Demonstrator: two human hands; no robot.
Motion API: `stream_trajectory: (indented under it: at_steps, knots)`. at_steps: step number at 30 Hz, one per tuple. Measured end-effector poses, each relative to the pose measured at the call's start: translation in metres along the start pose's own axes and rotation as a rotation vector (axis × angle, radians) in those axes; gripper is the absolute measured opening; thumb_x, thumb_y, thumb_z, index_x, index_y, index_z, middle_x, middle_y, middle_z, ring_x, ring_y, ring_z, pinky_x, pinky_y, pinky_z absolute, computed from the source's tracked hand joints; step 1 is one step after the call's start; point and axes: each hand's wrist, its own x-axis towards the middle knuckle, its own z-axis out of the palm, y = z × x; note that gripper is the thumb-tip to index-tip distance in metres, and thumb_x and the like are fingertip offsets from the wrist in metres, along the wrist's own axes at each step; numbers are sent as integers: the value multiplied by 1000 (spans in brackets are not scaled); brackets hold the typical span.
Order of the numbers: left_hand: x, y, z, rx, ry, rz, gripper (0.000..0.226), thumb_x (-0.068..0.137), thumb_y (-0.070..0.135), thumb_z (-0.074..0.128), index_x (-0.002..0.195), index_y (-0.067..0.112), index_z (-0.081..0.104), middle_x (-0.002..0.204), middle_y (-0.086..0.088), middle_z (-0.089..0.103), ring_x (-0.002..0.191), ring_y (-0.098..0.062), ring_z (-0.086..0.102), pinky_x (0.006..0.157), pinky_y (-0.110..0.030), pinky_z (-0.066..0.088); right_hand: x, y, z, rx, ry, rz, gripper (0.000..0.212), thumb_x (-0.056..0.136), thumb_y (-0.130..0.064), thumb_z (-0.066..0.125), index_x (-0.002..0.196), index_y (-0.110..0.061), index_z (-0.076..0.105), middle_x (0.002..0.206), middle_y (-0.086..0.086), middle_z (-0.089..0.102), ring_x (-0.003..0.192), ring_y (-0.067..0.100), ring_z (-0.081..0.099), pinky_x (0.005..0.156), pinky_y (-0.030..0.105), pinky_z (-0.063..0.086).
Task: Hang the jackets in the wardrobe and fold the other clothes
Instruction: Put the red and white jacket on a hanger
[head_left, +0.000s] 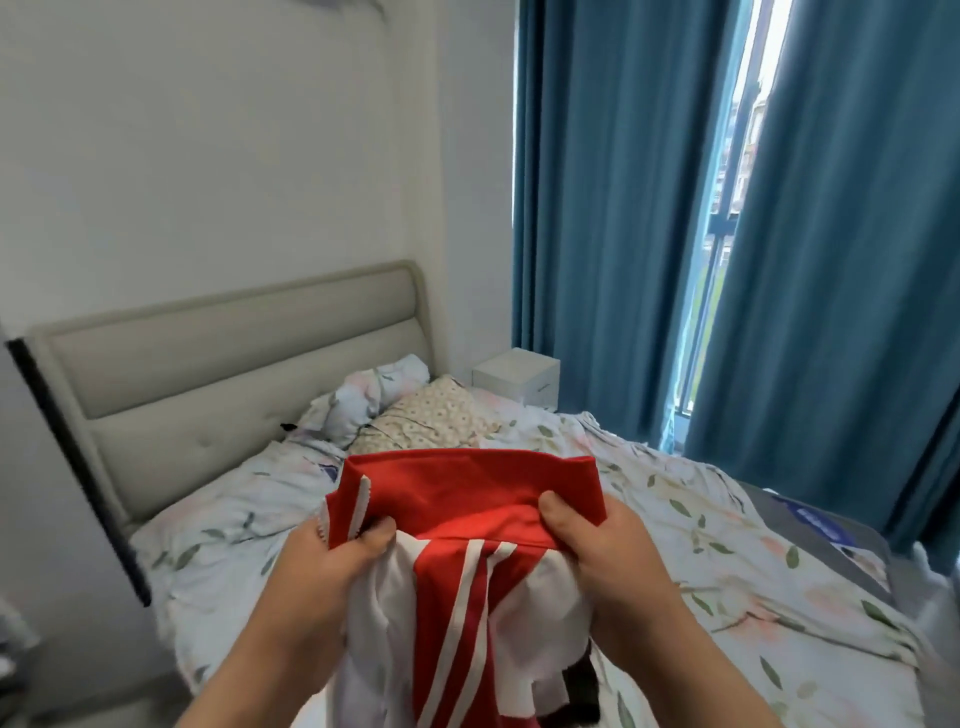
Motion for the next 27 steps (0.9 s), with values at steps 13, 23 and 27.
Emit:
stream_trajectory:
  at_steps: [13,23,27]
  knots:
    - [-111,63,-83,-4,463,215,14,85,-3,66,95,3,72,93,-19,75,89,-35,73,86,-43,53,-37,-38,109,143,-400,-68,12,89,-9,67,82,-14,75,82,17,74,72,22,67,69,35,55]
    - [-150,75,-171,24,672,234,12,80,0,72,89,5,77,94,-20,75,93,-37,72,97,-53,49,-48,-18,210,153,-599,-16,11,90,-18,67,88,-20,78,90,14,76,82,25,72,84,46,55]
    - [-152,77,-212,82,770,242,7,81,-1,73,85,3,77,85,-16,76,86,-33,73,88,-45,54,-49,-11,257,117,-651,-8,13,91,-20,66,89,-20,78,89,13,76,84,27,73,78,41,57]
